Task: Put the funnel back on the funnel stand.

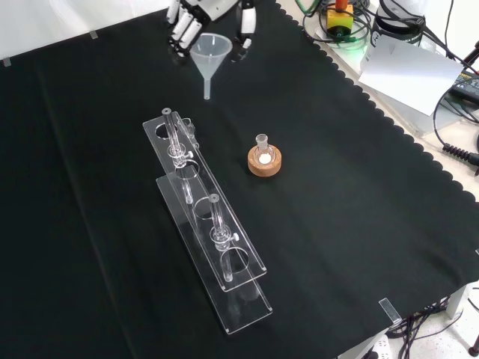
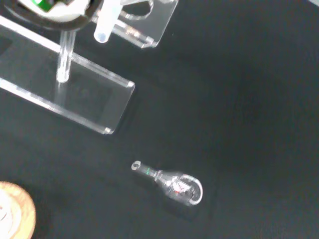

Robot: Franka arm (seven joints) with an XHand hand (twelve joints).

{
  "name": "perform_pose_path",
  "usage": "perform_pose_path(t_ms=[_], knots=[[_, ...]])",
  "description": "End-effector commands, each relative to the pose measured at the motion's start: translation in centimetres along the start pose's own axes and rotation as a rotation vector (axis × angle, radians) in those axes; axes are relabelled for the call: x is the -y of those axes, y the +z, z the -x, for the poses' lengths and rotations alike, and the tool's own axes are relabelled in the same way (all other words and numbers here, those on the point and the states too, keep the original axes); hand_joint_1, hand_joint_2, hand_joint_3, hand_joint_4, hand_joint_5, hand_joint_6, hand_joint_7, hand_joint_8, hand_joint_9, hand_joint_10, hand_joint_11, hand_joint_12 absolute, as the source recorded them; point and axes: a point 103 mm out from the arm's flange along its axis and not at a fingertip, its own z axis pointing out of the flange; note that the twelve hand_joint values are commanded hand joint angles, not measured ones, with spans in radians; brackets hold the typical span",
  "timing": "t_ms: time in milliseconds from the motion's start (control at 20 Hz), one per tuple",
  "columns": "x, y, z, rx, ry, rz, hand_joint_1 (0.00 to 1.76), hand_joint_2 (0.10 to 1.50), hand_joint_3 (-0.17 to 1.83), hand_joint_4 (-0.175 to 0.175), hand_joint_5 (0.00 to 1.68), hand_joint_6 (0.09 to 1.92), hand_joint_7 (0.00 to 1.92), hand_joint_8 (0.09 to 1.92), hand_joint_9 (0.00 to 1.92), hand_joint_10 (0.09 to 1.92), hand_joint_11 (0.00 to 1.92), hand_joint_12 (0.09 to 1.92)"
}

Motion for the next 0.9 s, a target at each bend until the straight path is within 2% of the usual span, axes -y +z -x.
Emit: perform_pose_path(t_ms=[50, 500, 900], knots=[[-4.1, -1.3, 0.7, -0.028, -0.02, -0.006, 0.9, 0.71, 0.62, -0.041, 0.88, 0.72, 0.68, 0.66, 1.22, 0.3, 0.88, 1.05], [-8.2, -0.1, 1.1, -0.03, -0.037, -0.037, 0.9, 0.71, 0.62, -0.042, 0.88, 0.72, 0.68, 0.66, 1.22, 0.3, 0.88, 1.05], [-9.8, 0.7, 0.8, -0.026, -0.053, -0.053, 0.91, 0.71, 0.63, -0.043, 0.88, 0.72, 0.68, 0.66, 1.22, 0.29, 0.88, 1.05]])
